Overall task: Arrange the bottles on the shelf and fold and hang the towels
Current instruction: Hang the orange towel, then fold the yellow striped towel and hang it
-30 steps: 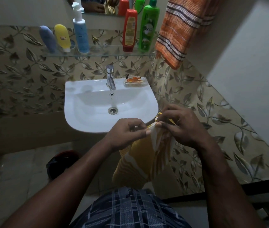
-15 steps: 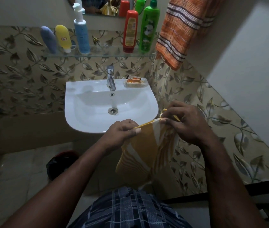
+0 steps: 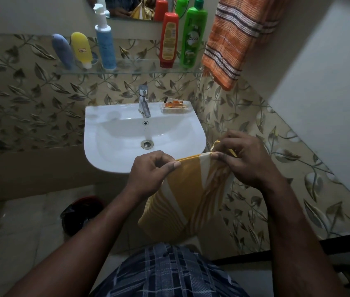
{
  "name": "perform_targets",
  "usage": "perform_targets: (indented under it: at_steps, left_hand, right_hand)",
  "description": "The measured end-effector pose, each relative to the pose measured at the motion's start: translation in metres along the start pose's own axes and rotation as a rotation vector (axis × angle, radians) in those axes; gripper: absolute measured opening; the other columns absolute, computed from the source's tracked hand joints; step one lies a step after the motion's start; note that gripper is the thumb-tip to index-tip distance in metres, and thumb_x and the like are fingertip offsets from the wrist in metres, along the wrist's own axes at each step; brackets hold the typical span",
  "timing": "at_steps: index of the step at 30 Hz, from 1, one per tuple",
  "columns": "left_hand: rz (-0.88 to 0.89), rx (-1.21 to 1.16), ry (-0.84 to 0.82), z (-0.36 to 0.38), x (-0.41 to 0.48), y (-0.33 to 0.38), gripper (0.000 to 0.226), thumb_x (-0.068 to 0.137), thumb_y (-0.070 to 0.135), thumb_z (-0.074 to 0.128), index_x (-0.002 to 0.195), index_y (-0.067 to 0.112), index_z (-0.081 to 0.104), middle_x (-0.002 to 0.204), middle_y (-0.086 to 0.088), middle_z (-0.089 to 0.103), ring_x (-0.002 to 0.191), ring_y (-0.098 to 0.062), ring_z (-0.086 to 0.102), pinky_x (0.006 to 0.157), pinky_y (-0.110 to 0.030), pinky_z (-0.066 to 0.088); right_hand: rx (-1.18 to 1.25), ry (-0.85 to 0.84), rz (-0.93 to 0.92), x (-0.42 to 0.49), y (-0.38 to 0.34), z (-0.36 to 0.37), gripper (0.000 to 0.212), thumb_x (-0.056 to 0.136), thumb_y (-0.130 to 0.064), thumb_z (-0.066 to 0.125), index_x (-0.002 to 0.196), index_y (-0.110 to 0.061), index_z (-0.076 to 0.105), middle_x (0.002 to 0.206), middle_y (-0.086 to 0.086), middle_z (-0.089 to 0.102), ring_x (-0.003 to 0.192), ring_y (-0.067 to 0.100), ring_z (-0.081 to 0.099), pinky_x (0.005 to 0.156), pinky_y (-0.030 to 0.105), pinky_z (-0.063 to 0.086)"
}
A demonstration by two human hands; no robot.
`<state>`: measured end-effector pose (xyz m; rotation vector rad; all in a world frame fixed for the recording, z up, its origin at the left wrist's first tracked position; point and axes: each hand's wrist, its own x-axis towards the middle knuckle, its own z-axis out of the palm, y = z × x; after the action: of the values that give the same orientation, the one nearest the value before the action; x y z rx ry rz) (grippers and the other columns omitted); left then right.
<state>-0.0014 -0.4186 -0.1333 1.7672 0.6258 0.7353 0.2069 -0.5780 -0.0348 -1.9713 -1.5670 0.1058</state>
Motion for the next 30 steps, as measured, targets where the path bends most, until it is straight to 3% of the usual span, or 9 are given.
perform_targets:
  at_steps: [5,9,12,16,19,22,27,30]
  left_hand:
    - [0.063,0.176,0.047,0.002,-0.001,0.003,0.022,0.089,0.033,0.083,0.081,0.021,0.066,0.081,0.008,0.075,0.077,-0.011,0.071,0.069,-0.040,0.059]
    - [0.055,0.181,0.005,0.003,0.000,0.008,0.012,0.093,0.029,0.079,0.102,0.024,0.073,0.085,0.010,0.074,0.081,-0.008,0.070,0.073,-0.032,0.057]
    - [-0.086,0.164,-0.105,0.005,0.004,0.008,0.009,0.093,0.031,0.078,0.100,0.028,0.083,0.095,0.011,0.079,0.090,-0.005,0.072,0.085,-0.038,0.060]
    - [-0.285,0.012,-0.162,0.008,0.005,0.012,0.008,0.091,0.028,0.080,0.085,0.024,0.082,0.095,0.003,0.079,0.089,-0.023,0.074,0.086,-0.048,0.059]
    - [-0.204,0.002,-0.133,0.009,0.004,0.011,0.015,0.091,0.034,0.075,0.076,0.030,0.076,0.097,0.005,0.075,0.091,-0.016,0.069,0.083,-0.040,0.053]
    - [-0.160,0.011,-0.151,0.010,0.003,0.009,0.014,0.088,0.041,0.069,0.076,0.034,0.074,0.088,0.008,0.075,0.087,-0.011,0.069,0.083,-0.035,0.053]
    - [-0.007,0.162,-0.058,0.019,0.000,0.012,0.012,0.090,0.033,0.070,0.079,0.032,0.075,0.066,0.018,0.067,0.066,0.000,0.062,0.061,-0.021,0.046]
    - [0.029,0.317,0.016,0.025,0.001,0.016,0.018,0.087,0.037,0.067,0.083,0.025,0.080,0.058,0.019,0.059,0.061,-0.002,0.058,0.058,-0.024,0.042]
  right_hand:
    - [-0.003,0.011,-0.001,-0.001,0.000,0.002,0.007,0.087,-0.023,0.082,0.091,-0.018,0.081,0.091,-0.007,0.066,0.085,0.008,0.063,0.072,0.011,0.042]
    - [-0.004,0.022,0.000,-0.001,0.000,0.002,0.006,0.086,-0.022,0.083,0.091,-0.018,0.081,0.091,-0.006,0.067,0.085,0.005,0.063,0.072,0.005,0.037]
    - [-0.017,0.026,-0.008,-0.002,0.000,0.004,0.007,0.086,-0.021,0.084,0.090,-0.017,0.081,0.091,-0.006,0.067,0.084,0.005,0.062,0.072,0.004,0.037]
    - [-0.008,0.052,0.006,-0.003,0.003,0.004,0.005,0.086,-0.019,0.084,0.088,-0.016,0.080,0.090,-0.004,0.067,0.083,0.007,0.060,0.072,0.004,0.036]
    - [-0.002,0.081,0.038,-0.005,0.007,0.007,0.004,0.086,-0.017,0.083,0.086,-0.016,0.079,0.091,-0.003,0.068,0.084,0.008,0.059,0.072,0.005,0.037]
    - [0.002,0.118,0.101,-0.004,0.016,0.014,0.005,0.086,-0.019,0.083,0.085,-0.019,0.078,0.091,-0.003,0.069,0.085,0.013,0.062,0.073,0.014,0.043]
    - [-0.073,0.177,0.264,-0.006,0.025,0.045,0.007,0.086,-0.025,0.081,0.092,-0.022,0.082,0.093,-0.002,0.068,0.086,0.016,0.063,0.073,0.028,0.049]
    - [0.004,0.237,0.226,-0.013,0.010,0.063,0.022,0.084,-0.024,0.084,0.106,-0.023,0.082,0.097,-0.005,0.064,0.085,0.000,0.056,0.077,0.019,0.047]
